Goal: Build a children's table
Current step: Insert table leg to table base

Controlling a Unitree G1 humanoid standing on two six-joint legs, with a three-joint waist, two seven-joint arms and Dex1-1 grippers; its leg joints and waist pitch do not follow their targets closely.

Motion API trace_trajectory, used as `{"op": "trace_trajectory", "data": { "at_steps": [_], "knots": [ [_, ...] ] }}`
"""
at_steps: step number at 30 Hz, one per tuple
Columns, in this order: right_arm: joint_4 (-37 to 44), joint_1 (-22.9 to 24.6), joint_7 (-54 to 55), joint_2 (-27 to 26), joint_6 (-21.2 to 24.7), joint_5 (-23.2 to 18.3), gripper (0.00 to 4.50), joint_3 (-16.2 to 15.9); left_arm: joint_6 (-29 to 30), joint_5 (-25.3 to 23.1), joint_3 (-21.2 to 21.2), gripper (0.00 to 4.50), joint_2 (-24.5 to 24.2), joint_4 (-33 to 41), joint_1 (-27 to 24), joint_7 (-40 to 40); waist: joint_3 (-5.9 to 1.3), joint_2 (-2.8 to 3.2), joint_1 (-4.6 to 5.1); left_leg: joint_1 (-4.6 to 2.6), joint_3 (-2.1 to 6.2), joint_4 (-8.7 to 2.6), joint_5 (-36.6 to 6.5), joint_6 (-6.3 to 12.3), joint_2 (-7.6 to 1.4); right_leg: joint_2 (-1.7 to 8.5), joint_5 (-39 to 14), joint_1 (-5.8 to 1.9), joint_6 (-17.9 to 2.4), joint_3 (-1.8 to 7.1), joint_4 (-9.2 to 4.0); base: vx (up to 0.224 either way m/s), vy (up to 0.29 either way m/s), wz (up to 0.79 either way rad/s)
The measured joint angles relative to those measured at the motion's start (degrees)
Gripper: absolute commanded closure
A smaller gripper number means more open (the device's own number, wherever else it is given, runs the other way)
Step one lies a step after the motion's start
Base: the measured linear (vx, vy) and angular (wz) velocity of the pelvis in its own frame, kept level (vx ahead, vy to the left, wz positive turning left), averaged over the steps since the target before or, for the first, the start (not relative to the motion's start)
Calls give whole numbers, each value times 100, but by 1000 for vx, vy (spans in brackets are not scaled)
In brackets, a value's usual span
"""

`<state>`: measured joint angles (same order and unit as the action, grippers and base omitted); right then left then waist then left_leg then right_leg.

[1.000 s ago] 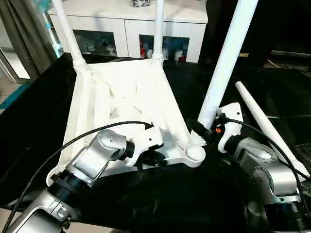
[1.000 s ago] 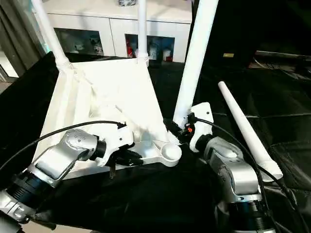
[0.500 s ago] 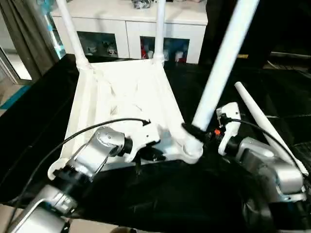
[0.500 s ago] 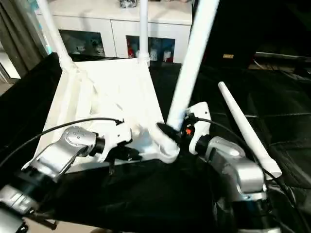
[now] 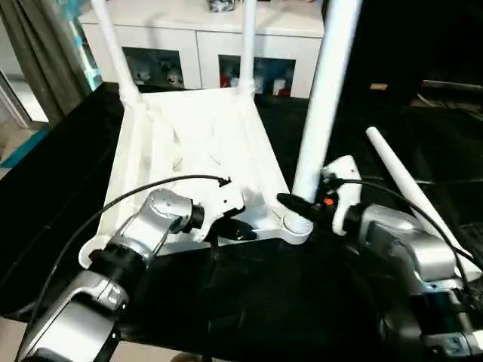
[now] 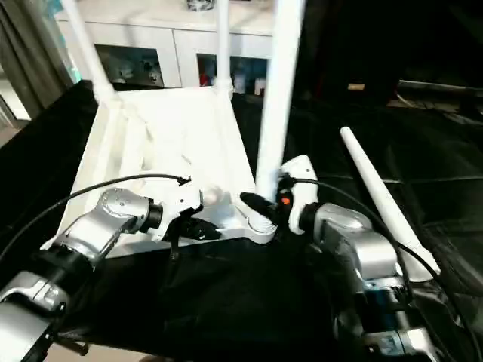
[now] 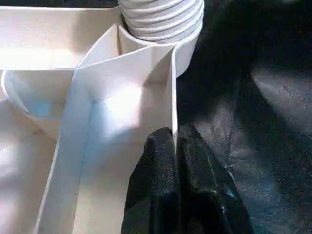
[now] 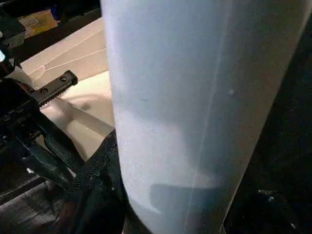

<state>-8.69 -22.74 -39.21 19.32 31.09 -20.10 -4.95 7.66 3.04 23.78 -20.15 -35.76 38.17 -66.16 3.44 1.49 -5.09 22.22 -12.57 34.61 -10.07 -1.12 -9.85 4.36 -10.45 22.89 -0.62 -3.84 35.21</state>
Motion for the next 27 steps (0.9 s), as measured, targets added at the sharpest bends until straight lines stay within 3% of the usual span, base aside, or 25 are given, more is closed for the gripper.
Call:
{"op": "trace_trajectory", "data": {
  "at_steps": [9, 15, 22, 27],
  "knots": [
    [-488, -187, -64, -157, -178, -5, 256, 82, -197, -40, -59, 450, 33, -284, 74, -40, 1, -4, 10, -10, -1, 2, 0, 0, -1, 0, 3, -3, -5, 0, 5, 0, 0, 0],
    [-675, 16, -54, -347, -398, -264, 256, 477, -298, -52, -94, 450, 112, -483, 144, -60, -1, -10, -1, -10, -1, 2, 0, 0, -1, 1, 5, -7, -7, 0, 2, 0, 0, 0],
    [-816, 292, -49, -609, -887, -491, 256, 774, -363, -53, -94, 450, 146, -652, 223, -116, -5, -3, -8, -12, 2, 1, 0, 0, -1, 1, 5, -11, -8, -3, 0, 0, 0, 0],
    [-792, 700, -43, -913, -1615, -506, 256, 905, -446, -81, -94, 450, 219, -847, 298, -122, -13, 11, -15, -21, 4, -1, 0, 0, -1, 2, 5, -28, -8, -5, -9, 0, 0, 0]
  ]
}}
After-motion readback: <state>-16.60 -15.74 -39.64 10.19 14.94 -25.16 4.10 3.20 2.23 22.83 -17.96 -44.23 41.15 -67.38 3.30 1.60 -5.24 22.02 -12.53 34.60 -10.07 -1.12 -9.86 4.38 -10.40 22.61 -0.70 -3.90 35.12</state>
